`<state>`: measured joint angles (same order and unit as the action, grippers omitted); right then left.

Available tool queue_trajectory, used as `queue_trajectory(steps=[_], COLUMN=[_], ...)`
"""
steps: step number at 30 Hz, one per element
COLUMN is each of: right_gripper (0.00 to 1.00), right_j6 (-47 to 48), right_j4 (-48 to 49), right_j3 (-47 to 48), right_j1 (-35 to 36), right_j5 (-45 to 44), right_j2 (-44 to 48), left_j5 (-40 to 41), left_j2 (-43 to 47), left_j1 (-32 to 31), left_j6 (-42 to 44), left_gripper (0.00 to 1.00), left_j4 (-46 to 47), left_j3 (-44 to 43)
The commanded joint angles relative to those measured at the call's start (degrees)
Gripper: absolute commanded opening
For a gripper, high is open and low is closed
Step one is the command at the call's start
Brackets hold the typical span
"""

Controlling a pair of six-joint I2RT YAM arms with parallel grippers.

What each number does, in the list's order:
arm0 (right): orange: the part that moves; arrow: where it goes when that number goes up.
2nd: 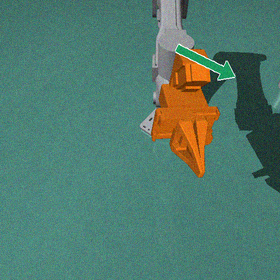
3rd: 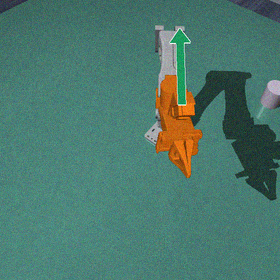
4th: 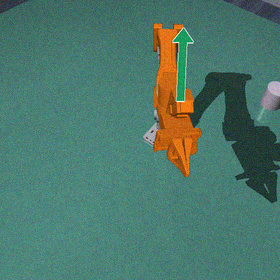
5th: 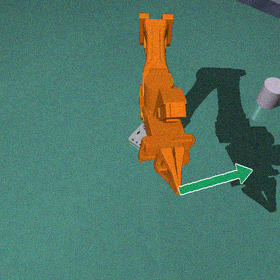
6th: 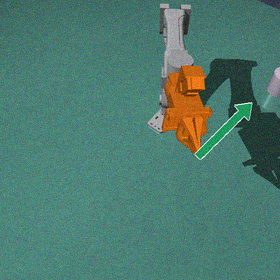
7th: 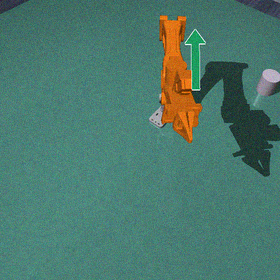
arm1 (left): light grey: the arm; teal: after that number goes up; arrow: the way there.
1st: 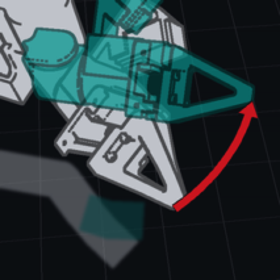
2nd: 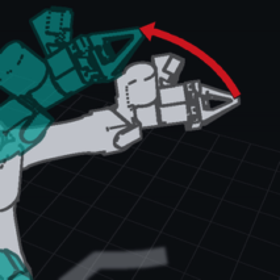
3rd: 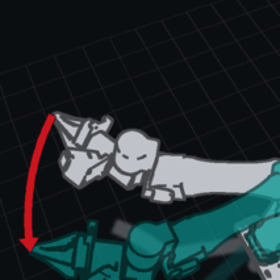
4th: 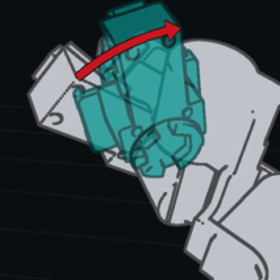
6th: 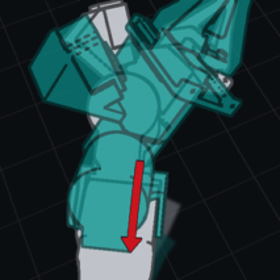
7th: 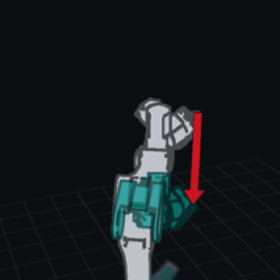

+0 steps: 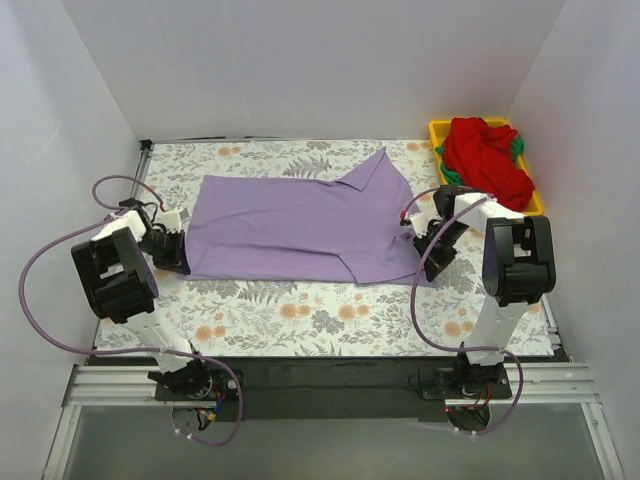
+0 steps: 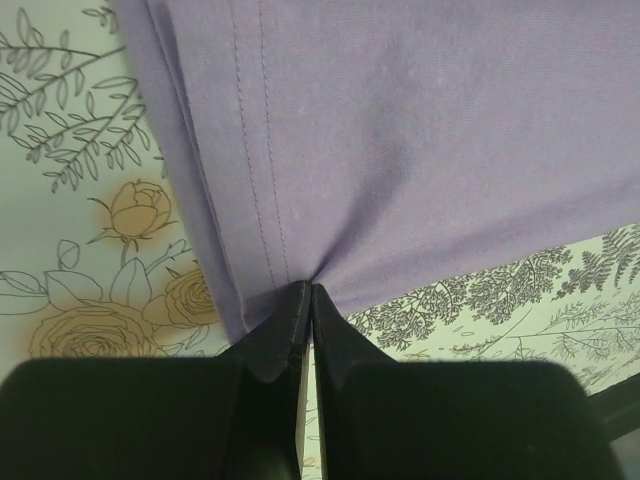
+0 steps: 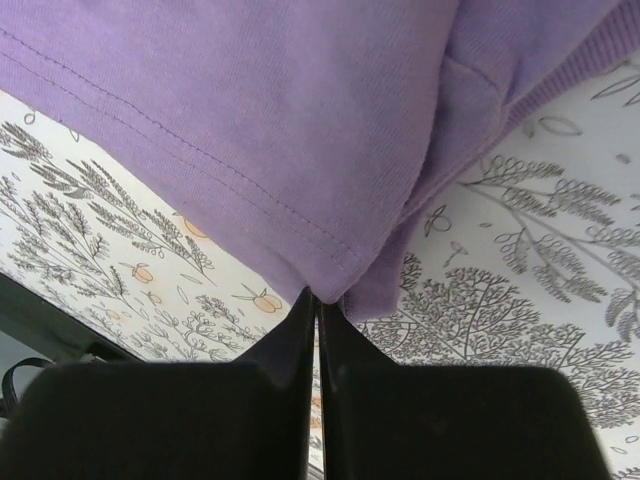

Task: Fold and stack the t-shirts
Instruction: Fold the tshirt

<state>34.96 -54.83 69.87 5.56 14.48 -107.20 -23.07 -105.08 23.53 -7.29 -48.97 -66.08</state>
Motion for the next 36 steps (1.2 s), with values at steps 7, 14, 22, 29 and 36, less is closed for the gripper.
queue_trajectory(steps=[7, 14, 22, 29, 36], right_gripper=[0.28, 0.48, 0.45, 0.46, 0.44], right_j6=[2.13, 0.99, -5.95, -9.65, -11.05], right_j4=[-3.44, -9.77, -7.93, -5.03, -4.85], right_j3=[-2.99, 3.42, 7.04, 8.97, 8.27], right_j1=[-0.64, -1.87, -2.22, -2.49, -3.63], right_j5=[0.98, 7.83, 11.63, 8.9, 9.43], right_j2=[6.21, 11.74, 4.99, -0.2, -1.08], left_j5=[-10.03, -25.62, -18.69, -12.01, -8.22], left_j2=[8.98, 21.04, 29.32, 20.45, 9.12], left_j1=[0.29, -5.84, -40.72, -59.99, -71.16], left_j6=[8.58, 19.83, 18.72, 17.05, 17.75], left_gripper=[0.26, 0.54, 0.55, 0.55, 0.43], left_j4=[-6.03, -5.35, 21.06, 35.23, 48.61], left_j3=[2.38, -4.76, 9.65, 12.29, 11.59])
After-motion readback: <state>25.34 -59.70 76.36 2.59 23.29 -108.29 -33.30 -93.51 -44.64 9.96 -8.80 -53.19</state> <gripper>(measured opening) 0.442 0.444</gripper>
